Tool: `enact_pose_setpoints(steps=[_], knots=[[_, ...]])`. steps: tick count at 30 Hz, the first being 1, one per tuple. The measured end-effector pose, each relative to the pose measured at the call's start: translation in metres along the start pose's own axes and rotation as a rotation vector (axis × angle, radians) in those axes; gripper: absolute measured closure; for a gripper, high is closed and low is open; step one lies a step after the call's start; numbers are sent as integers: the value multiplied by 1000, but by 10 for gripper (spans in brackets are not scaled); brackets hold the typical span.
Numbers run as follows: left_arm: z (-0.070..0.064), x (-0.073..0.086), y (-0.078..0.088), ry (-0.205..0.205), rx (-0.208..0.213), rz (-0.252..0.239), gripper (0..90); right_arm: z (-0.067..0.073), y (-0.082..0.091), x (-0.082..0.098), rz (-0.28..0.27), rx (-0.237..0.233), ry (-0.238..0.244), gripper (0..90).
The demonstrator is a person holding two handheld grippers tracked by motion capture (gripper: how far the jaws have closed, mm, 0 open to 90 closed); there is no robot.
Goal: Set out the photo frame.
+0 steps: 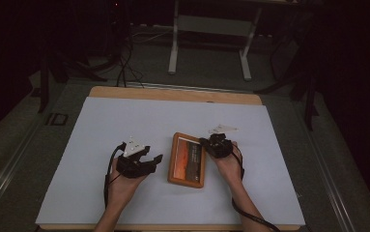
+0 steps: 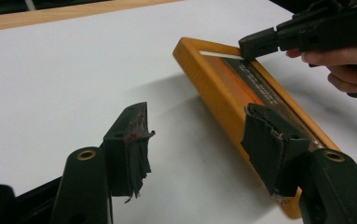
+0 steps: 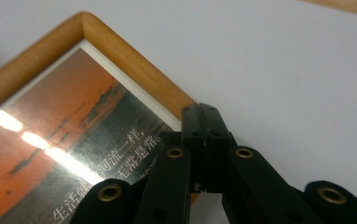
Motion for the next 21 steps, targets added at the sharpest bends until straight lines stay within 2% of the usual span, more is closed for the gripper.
enact_pose_setpoints(steps=[7, 21], knots=[[1, 3, -2, 5, 1, 13, 410, -8, -4, 9, 36, 18, -27, 900], [-11, 1, -3, -8, 33, 14, 410, -9, -5, 11, 38, 20, -42, 900]])
Point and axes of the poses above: each handheld gripper's, and its own axes: y roughly backward along the jaws, x roughly out of its underside, z roughly to its left, the point moved 6 cm from there along -y, roughly forward along the jaws, and after that the axes turned 8 degrees about -z, right-handed, at the moved point
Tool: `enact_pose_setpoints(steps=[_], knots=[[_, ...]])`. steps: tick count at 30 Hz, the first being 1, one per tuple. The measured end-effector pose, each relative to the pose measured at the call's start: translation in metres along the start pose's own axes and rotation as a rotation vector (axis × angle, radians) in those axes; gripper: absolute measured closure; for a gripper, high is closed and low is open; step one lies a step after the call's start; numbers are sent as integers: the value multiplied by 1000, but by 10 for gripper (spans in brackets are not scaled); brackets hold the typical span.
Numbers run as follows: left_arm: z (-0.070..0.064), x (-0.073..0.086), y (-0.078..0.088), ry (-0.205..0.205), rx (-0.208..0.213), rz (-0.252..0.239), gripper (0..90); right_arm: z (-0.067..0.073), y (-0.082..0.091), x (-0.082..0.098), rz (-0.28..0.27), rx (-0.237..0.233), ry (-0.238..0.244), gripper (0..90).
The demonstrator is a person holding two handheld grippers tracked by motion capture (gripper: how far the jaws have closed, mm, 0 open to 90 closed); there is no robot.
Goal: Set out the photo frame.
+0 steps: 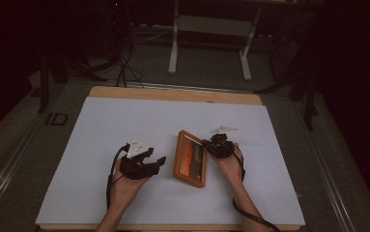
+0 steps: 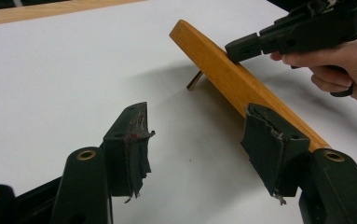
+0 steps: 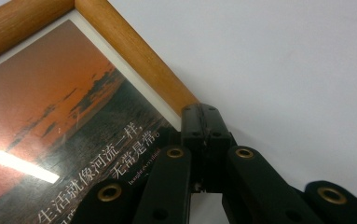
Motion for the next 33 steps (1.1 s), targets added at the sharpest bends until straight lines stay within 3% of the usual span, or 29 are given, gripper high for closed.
enact_pose_setpoints(steps=[20, 25, 33], knots=[[-29, 0, -7, 2, 98, 22, 366, 0, 0, 1, -8, -3, -5, 900], [-37, 5, -12, 27, 142, 39, 354, 0, 0, 1, -11, -2, -10, 900], [-47, 10, -21, 20, 167, 69, 332, 0, 0, 1, -11, -2, -7, 900]])
Point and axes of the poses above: each handheld gripper's, and its own axes: y roughly backward along the jaws, x roughly out of its underside, z roughly to its left, the point moved 6 cm from there along -y, roughly forward along the jaws, and after that the axes turned 8 degrees about -z, right-handed, at the moved point
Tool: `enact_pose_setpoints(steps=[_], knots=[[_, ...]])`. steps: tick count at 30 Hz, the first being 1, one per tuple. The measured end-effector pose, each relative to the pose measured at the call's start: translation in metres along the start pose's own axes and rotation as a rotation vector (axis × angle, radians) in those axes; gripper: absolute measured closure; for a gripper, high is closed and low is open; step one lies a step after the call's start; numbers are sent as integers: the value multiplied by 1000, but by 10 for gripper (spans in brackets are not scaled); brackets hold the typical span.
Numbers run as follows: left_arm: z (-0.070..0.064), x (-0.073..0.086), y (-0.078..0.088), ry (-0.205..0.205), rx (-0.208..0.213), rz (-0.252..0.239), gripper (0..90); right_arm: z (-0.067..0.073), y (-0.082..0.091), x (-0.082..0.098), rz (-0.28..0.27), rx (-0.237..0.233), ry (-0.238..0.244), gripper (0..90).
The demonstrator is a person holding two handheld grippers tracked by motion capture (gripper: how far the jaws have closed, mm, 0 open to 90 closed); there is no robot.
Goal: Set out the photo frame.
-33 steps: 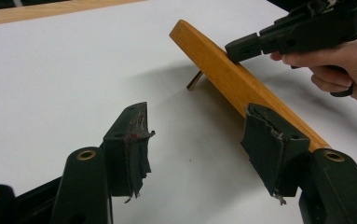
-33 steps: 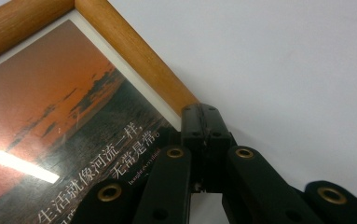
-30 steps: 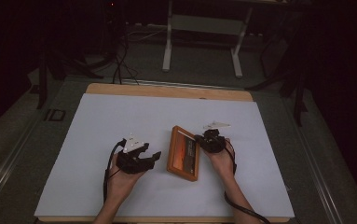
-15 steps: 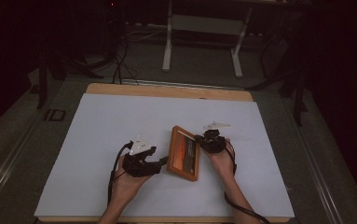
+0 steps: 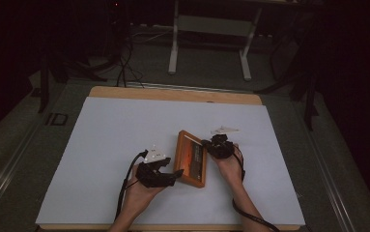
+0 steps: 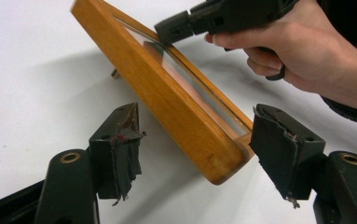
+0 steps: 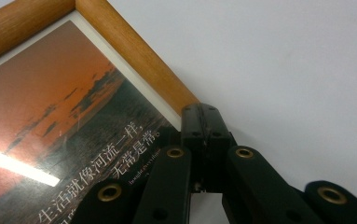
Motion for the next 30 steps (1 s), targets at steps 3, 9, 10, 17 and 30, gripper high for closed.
enact_pose_setpoints(steps=[3, 9, 10, 17, 30], knots=[[-1, 3, -5, 7, 7, 15, 331, 0, 0, 0, -2, 1, 0, 900], [-1, 6, -12, 45, 32, 25, 321, 0, 0, 0, -2, 2, 2, 900], [-1, 7, -13, 52, 40, 33, 314, 0, 0, 0, -2, 2, 3, 900], [-4, 12, -24, 78, 79, 78, 299, 0, 0, 0, 1, 1, 4, 900], [1, 8, -27, 161, 96, 74, 411, 0, 0, 0, 2, -4, 14, 900]])
Point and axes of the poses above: each handheld gripper's, and its own axes: y roughly backward along the jaws, x roughly out of its underside, z roughly to its left, the point moved 6 cm from there along -y, roughly forward along the jaws, and after that the axes turned 8 degrees about -z, right-handed, at the moved point
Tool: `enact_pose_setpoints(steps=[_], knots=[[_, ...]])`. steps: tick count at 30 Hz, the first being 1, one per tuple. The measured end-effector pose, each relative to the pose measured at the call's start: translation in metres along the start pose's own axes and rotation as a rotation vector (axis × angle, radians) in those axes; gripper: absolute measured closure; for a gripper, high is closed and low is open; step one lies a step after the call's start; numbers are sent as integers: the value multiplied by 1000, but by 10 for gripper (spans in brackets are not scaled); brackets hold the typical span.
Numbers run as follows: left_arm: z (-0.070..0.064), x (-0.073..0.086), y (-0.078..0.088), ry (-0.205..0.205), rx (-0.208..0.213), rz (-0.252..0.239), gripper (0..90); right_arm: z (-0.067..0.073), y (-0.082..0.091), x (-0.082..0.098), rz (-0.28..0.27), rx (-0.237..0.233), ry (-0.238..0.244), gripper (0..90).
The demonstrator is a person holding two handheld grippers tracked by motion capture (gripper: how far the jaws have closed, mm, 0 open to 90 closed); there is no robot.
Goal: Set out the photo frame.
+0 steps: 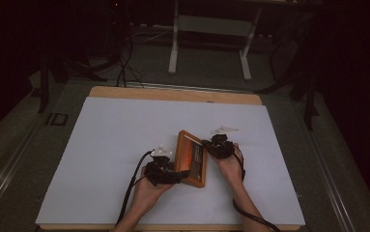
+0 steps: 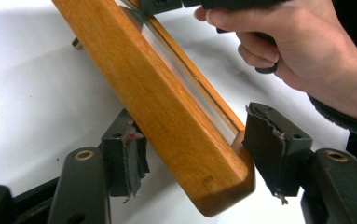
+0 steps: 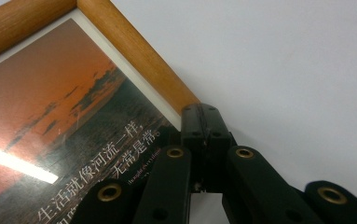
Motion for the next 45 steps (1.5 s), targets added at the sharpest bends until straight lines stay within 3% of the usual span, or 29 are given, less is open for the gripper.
enact_pose_setpoints(steps=[5, 13, 22, 29, 35, 45], knots=[[-1, -1, -1, 33, 22, 2, 441, 0, 0, 0, 3, 0, 7, 900], [-3, -3, -2, 39, 25, -8, 496, -2, 9, -3, -2, -5, 22, 874], [-14, -9, -6, -19, -21, -19, 529, 2, 32, -16, -52, -24, 56, 818], [-22, -9, -7, -28, -24, -32, 570, 9, 56, -29, -85, -35, 94, 765], [-34, -11, -9, -85, -39, -37, 607, 15, 72, -36, -107, -42, 117, 736], [-49, -10, -12, -147, -36, -42, 652, 22, 103, -46, -159, -42, 158, 724]])
Point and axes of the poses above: each handheld gripper's, and its own axes: y roughly backward along the jaws, x roughly out of its underside, z roughly to its left, the point moved 6 cm from there along -y, roughly forward along the jaws, and after that the axes turned 8 degrees about -z, right-handed, at the moved point
